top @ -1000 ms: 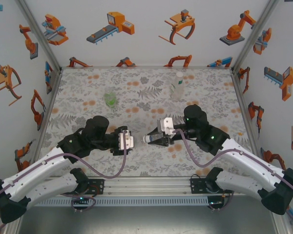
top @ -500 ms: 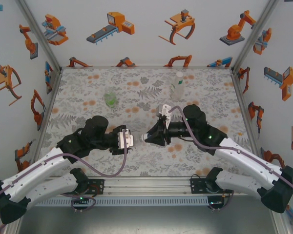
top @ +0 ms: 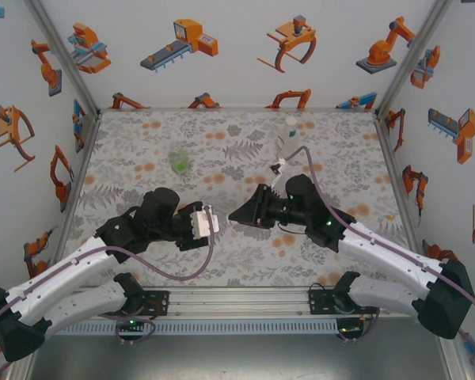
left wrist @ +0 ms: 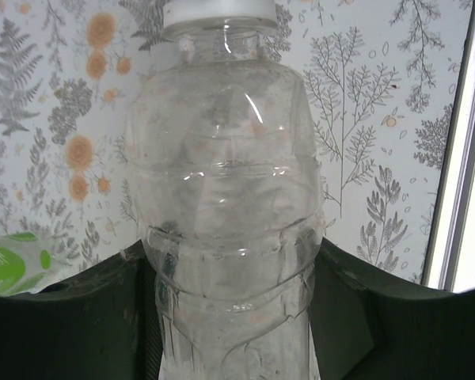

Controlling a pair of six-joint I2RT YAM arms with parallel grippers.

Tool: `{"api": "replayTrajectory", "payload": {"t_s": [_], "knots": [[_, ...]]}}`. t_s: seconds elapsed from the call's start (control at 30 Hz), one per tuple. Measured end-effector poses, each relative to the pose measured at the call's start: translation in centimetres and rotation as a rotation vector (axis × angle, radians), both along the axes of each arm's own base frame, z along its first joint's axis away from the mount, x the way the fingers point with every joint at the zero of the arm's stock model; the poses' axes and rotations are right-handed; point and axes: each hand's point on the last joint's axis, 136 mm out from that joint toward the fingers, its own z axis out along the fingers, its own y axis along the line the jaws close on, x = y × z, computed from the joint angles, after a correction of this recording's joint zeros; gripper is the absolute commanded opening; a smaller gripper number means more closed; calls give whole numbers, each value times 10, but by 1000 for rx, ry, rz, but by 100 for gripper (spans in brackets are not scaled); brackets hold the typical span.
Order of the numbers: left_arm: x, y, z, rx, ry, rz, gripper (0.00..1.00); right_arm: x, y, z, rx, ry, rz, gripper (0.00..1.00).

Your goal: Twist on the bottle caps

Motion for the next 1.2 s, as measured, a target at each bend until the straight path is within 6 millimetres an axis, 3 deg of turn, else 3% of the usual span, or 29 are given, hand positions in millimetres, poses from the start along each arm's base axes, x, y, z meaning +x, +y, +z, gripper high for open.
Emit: {"api": "replayTrajectory", "payload": {"t_s": [0.23,0.4,0.57,0.8,0.93,1.1,1.2], "knots": [[7,2,-5,21,15,51,0,10,-1,-14,64,180,-122,2],[10,2,-2,17,10,70,0,14,-1,-12,87,204,-152,15],[11,3,-2,19,7,73,0,15,0,-11,68,198,-147,38],[6,-13,18,-64,-13,13,0,12,-3,4,47,105,-119,58],[5,-16,24,-87,-19,-1,0,11,-11,27,38,18,-109,66],[4,-18,24,-92,-15,-9,0,15,-21,60,18,-113,-98,68],[4,-18,24,-93,-15,-15,0,17,-29,68,-33,-180,-88,67]]}}
